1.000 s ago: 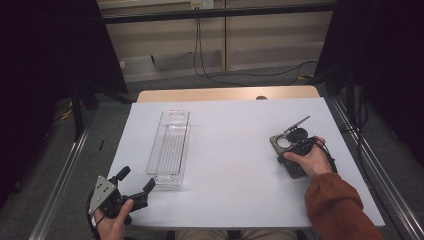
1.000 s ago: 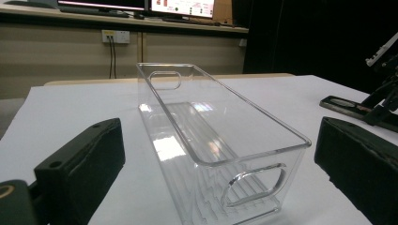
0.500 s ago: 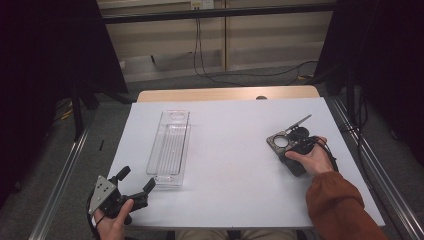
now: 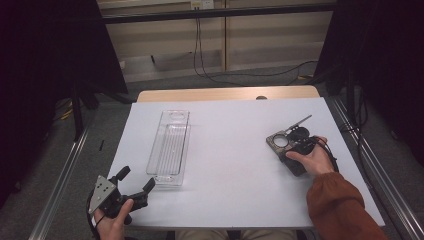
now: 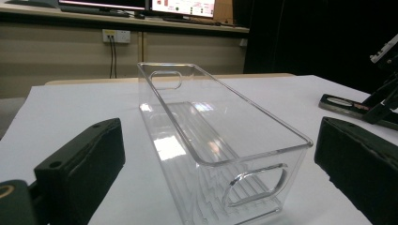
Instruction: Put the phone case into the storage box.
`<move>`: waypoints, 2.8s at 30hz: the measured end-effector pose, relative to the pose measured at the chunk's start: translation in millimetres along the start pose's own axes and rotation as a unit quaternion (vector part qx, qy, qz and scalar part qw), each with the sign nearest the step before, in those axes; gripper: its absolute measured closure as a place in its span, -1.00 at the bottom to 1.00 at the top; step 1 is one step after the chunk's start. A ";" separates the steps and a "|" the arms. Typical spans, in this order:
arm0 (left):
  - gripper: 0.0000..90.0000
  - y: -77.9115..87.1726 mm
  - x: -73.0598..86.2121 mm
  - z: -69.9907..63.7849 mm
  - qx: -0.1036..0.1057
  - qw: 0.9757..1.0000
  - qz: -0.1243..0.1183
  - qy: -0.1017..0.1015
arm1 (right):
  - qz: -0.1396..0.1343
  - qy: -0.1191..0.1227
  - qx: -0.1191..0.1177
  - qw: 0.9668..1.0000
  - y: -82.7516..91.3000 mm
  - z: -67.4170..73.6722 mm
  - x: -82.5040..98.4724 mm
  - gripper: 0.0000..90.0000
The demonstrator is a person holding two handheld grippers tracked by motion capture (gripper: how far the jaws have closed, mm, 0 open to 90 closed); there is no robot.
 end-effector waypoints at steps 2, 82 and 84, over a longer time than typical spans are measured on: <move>-0.95 0.0 0.1 0.2 -0.002 1.000 0.000 0.000 | -0.009 0.001 -0.001 1.000 0.5 0.3 -1.1 -0.72; -0.95 -2.1 -3.7 -1.1 0.006 1.000 -0.005 0.022 | -0.294 0.045 -0.100 0.950 39.0 37.4 -18.0 -0.73; -0.95 -2.4 -3.6 -2.1 0.010 1.000 -0.003 0.020 | -0.298 0.048 -0.105 0.948 39.4 39.5 -18.1 -0.73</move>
Point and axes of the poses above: each handheld gripper's, and its own axes: y roughly backward along the jaws, x roughly out of its underside, z roughly to its left, the point moved 7 cm from there along -y, roughly forward along the jaws, and after that the axes turned 9 degrees about -z, right-handed, at the moved point
